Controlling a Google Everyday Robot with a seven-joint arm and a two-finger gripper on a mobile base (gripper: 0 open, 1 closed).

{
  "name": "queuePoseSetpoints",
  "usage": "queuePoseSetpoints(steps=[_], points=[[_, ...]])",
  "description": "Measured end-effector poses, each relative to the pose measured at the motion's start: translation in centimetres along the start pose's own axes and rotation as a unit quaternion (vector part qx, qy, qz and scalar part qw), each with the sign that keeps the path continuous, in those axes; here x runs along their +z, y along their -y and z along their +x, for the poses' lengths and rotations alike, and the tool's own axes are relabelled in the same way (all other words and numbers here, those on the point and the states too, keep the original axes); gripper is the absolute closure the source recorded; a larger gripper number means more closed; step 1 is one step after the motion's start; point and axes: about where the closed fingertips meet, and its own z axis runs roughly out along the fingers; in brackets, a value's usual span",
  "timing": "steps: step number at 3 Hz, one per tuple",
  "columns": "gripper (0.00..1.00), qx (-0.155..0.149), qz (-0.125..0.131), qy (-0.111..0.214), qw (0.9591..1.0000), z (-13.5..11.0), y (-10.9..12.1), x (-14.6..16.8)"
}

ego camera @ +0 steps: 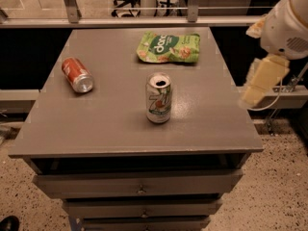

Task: Pick green rice chip bag

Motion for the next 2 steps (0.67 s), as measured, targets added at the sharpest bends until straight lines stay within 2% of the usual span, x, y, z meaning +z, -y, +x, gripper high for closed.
queuePoseSetpoints(steps=[1,2], points=[[0.00,0.030,0.039,0.073,0.9961,-3.1,6.7,4.8],[0.00,0.046,0.055,0.122,0.9899,-5.3,11.1,7.6]])
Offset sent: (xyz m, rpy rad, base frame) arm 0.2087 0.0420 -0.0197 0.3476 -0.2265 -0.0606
